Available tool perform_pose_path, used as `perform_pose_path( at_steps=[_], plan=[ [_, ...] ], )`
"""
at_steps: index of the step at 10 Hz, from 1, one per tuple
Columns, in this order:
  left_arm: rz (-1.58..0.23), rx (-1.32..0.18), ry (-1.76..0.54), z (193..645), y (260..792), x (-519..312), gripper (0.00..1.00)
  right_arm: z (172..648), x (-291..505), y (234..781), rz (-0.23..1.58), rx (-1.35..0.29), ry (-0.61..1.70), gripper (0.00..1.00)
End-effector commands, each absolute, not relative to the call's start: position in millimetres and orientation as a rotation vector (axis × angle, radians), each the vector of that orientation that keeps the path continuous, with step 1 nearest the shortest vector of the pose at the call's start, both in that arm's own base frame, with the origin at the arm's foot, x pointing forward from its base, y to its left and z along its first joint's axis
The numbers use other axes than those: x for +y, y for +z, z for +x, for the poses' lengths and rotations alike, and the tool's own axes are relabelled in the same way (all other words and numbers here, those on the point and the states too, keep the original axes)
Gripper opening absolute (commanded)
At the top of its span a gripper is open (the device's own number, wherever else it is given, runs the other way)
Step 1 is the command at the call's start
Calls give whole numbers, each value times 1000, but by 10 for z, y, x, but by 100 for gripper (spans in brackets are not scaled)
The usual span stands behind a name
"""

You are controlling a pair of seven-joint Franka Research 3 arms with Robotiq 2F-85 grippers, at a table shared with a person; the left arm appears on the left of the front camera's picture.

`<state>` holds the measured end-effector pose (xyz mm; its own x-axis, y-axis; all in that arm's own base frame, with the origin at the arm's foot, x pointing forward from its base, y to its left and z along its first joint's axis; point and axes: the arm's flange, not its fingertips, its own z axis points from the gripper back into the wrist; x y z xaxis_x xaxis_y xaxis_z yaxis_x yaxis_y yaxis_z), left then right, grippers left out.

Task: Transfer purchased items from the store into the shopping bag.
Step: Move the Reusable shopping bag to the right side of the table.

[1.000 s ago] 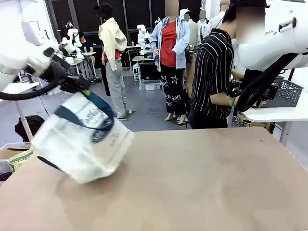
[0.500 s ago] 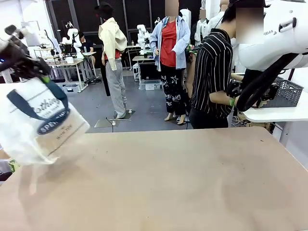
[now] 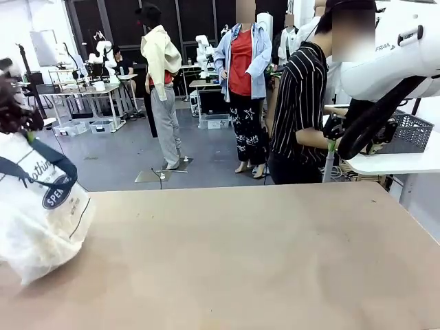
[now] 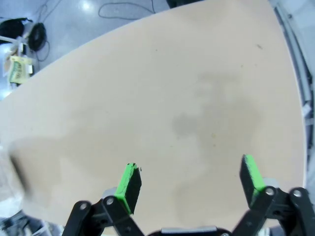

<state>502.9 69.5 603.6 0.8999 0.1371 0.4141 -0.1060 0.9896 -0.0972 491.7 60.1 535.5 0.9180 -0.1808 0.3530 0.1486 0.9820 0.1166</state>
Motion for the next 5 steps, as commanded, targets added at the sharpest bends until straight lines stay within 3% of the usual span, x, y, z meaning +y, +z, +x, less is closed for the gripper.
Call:
perform_pose_path(
  at_steps=[1,2,5],
  plan=[
    [-1,-397,179,5131,6116,578,0,4906,586,5351,76,-364,-159,100],
    [-10,-407,149,5146,6120,524,3,4906,586,5351,76,-364,-159,100],
    [4,-429,130,5211,6157,419,62,4906,586,5351,76,-364,-159,100]
  ],
)
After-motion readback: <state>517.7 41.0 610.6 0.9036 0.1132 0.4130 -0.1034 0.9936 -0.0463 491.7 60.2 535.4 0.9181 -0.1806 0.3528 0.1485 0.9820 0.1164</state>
